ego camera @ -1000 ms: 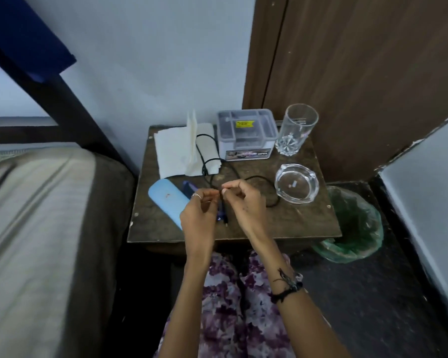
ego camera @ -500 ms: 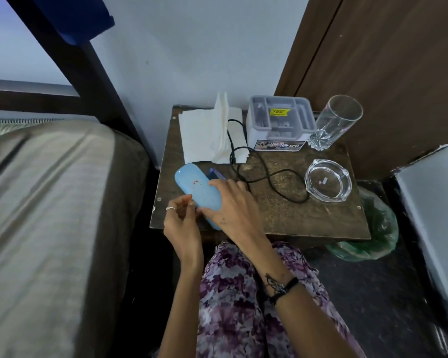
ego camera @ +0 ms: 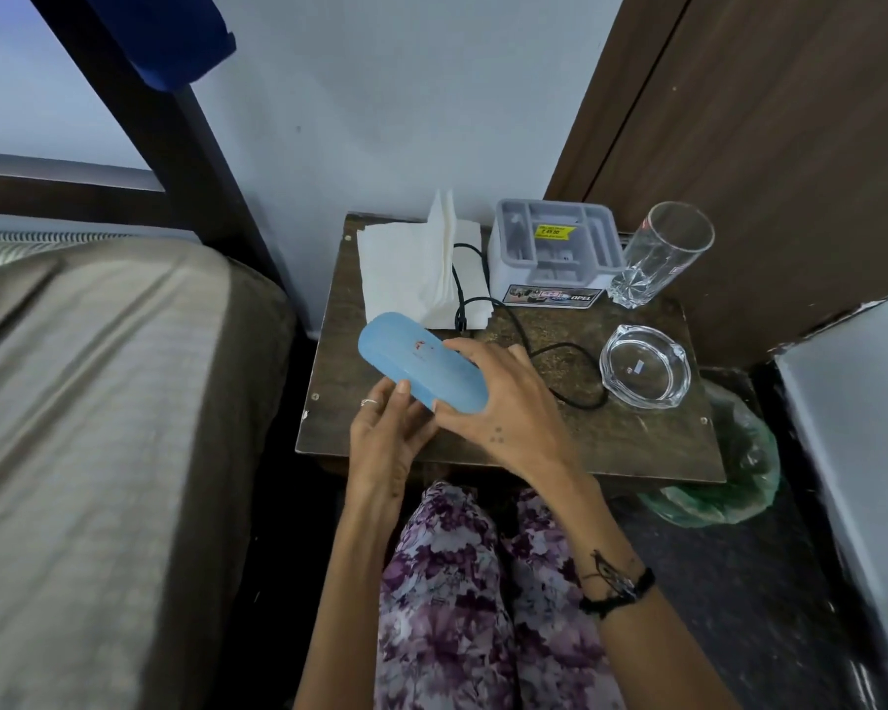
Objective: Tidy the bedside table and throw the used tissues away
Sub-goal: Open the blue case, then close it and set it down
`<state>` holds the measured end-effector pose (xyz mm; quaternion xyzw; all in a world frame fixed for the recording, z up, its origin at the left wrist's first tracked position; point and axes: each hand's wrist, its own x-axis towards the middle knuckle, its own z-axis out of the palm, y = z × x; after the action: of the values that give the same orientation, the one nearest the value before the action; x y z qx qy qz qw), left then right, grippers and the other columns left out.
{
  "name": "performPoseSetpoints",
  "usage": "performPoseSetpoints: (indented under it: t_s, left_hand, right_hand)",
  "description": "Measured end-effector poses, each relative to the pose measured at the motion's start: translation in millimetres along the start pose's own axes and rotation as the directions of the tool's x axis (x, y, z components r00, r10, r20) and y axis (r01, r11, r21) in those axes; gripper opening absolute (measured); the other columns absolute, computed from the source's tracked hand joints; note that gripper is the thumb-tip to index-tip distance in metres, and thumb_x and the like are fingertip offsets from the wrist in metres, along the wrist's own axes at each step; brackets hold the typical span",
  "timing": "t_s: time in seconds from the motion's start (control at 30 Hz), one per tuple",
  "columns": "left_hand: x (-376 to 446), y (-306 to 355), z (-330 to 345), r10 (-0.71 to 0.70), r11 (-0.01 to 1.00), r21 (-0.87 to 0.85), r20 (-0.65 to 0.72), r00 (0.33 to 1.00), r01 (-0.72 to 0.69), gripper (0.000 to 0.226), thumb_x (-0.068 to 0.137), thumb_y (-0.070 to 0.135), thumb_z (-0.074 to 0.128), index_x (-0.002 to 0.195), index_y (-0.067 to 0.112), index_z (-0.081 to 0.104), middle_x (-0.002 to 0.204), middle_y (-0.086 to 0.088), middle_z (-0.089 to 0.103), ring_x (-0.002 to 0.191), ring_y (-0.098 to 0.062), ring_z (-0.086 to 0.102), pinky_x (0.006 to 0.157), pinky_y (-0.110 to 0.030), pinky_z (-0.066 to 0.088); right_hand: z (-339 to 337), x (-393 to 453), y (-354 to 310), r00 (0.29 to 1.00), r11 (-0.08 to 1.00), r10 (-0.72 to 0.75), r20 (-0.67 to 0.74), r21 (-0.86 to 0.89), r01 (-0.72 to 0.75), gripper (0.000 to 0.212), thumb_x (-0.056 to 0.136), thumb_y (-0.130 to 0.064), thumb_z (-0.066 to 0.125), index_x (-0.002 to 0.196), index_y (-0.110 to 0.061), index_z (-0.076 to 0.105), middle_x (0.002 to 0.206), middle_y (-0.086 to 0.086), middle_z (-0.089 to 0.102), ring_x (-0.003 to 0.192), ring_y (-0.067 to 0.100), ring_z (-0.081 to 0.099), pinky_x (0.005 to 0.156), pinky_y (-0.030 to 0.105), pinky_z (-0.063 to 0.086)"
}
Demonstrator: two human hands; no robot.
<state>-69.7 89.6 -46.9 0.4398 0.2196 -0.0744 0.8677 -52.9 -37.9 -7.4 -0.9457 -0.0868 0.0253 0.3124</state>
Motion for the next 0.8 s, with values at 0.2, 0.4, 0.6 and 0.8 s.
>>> performPoseSetpoints:
  t_s: [0.2,0.4,0.6,0.8]
  left_hand:
    - [-3.8,-11.6,36.1,-0.093,0.975,-0.174,0.238,0.967,0.136,0.038,0.077,0.021,0.059,0.114,0.012,0.056,0.113,-0.006,0.063,0.093,-0.011,0.069,0.069,-0.024,0.058]
    - [-0.2,-31.0,59.2,-0.099,0.963,-0.208,0.323,0.941,0.172,0.065,0.056,0.022,0.087,0.112,0.017,0.055,0.108,-0.002,0.066,0.093,-0.012,0.069,0.070,-0.027,0.057]
    - [-2.8,-42.1,68.0,-0.099,0.979,-0.139,0.316,0.944,0.149,0.078,0.038,0.035,0.092,0.109,0.024,0.059,0.116,-0.003,0.063,0.100,-0.017,0.065,0.071,-0.029,0.057]
    - [-4.4,-49.0,70.7,-0.072,0.989,-0.105,0.249,0.966,0.101,0.060,0.061,0.020,0.080,0.114,0.024,0.052,0.126,-0.010,0.053,0.104,-0.021,0.058,0.068,-0.024,0.056]
  right_hand:
    - [-58.5,-4.0,15.1,0.995,0.999,-0.035,0.088,-0.024,0.037,0.061,0.074,-0.032,0.068,0.131,-0.031,0.046,0.128,-0.009,0.053,0.108,0.012,0.039,0.092,0.032,0.039]
    - [-88.8,-7.3,37.2,0.985,0.951,-0.149,0.090,-0.260,0.168,0.062,0.076,-0.041,0.067,0.133,-0.030,0.044,0.126,-0.007,0.051,0.103,0.009,0.038,0.084,0.029,0.034]
    - [-93.7,-10.5,53.2,0.968,0.921,-0.233,0.098,-0.296,0.252,0.059,0.076,-0.043,0.066,0.129,-0.025,0.049,0.120,-0.005,0.050,0.105,0.009,0.045,0.088,0.025,0.033]
    - [-93.8,-9.5,61.0,0.921,0.832,-0.388,0.041,-0.413,0.370,0.056,0.077,-0.049,0.052,0.121,-0.016,0.060,0.107,0.001,0.062,0.095,0.018,0.061,0.086,0.031,0.047]
